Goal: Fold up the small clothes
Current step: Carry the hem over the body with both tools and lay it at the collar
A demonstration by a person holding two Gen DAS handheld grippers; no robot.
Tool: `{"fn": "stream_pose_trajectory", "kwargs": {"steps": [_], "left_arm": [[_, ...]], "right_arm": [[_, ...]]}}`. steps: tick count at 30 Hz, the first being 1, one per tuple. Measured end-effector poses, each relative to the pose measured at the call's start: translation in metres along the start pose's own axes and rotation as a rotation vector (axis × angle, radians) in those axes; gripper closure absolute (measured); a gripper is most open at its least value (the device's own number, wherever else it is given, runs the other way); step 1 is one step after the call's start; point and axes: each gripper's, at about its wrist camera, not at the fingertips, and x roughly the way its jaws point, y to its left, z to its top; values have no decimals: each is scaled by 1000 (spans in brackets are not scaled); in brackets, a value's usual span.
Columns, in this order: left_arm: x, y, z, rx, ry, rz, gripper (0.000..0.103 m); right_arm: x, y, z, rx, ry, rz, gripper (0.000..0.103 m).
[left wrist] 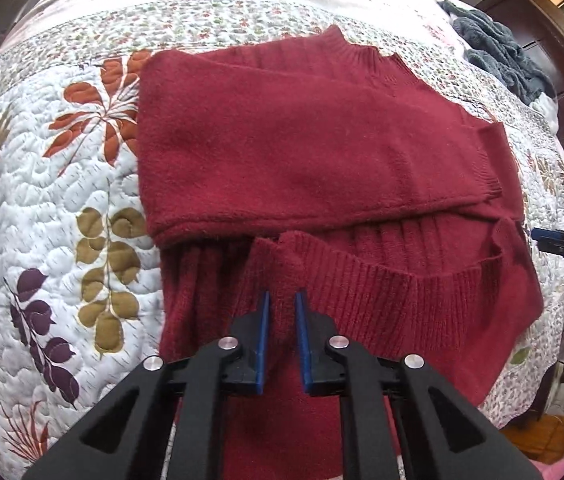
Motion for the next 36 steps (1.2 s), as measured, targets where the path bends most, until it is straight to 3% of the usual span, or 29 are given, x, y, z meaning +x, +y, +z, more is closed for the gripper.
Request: {"fn": "stream_pose_trajectory", "kwargs": {"steps": [3,7,9,13,21,26,36], "left_arm": [[8,5,2,-16,23,7,85],[18,3,11,-28,35,-7,64],[21,-1,14,-22,36,-8,65],[15,-12,12,23,10,30,95],[-31,-19,-5,12,-116,-27,97],[-62,-24,-13,-10,-191,-80,97],[-132,-5,27,-138,-455,-128,97]], "right_arm": [[15,1,7,-25,27,-23,41],[34,0,11,-46,68,-45,42],[39,3,11,-67,83,-43,57],[35,8,7,-92,83,-38,97],[-14,10,-12,-38,7,95,97],[-54,6,-17,19,-81,120,97],[-117,-6,16,77,-309,178,98]]}}
